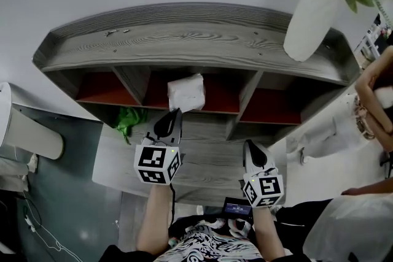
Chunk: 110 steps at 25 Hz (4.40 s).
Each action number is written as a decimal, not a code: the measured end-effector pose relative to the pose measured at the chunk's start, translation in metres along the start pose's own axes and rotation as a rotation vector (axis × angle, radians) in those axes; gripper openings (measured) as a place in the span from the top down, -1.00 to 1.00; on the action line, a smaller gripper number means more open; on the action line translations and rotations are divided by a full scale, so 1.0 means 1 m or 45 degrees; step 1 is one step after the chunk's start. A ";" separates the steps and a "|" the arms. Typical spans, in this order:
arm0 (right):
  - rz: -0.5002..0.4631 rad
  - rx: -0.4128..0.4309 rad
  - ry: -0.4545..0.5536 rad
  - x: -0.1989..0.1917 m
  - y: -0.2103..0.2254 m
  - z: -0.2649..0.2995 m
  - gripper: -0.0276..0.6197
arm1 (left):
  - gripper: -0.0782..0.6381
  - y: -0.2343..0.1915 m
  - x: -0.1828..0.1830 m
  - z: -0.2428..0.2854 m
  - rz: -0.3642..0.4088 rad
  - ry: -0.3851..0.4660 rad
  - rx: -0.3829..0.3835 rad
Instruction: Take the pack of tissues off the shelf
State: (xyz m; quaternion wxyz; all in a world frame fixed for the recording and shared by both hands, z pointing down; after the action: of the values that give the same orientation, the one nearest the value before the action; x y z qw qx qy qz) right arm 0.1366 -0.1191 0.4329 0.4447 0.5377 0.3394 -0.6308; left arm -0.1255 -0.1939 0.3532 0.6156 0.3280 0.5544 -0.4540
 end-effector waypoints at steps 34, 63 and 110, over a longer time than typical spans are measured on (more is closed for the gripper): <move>-0.043 0.035 -0.010 -0.019 -0.046 -0.063 0.90 | 0.73 0.017 -0.046 -0.102 -0.052 0.015 -0.066; -0.036 0.004 -0.221 -0.081 -0.039 -0.068 0.90 | 0.73 0.013 -0.152 -0.098 -0.064 -0.216 -0.150; -0.007 -0.029 -0.383 -0.127 -0.016 -0.068 0.90 | 0.43 0.017 -0.294 -0.077 -0.100 -0.552 -0.190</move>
State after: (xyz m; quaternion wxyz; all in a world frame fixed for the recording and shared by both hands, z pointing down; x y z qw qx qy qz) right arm 0.1505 -0.0268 0.5433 0.4949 0.4312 0.2777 -0.7014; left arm -0.1315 -0.0603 0.6263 0.7245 0.1546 0.4537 -0.4954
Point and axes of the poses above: the fingertips, and each gripper's own axes: z forward along the fingers, y to its right, x out of its top, the point moved 8 cm from there along -z, backward along the fingers, and after that the axes turned 4 degrees about -z, right-handed, at the moved point
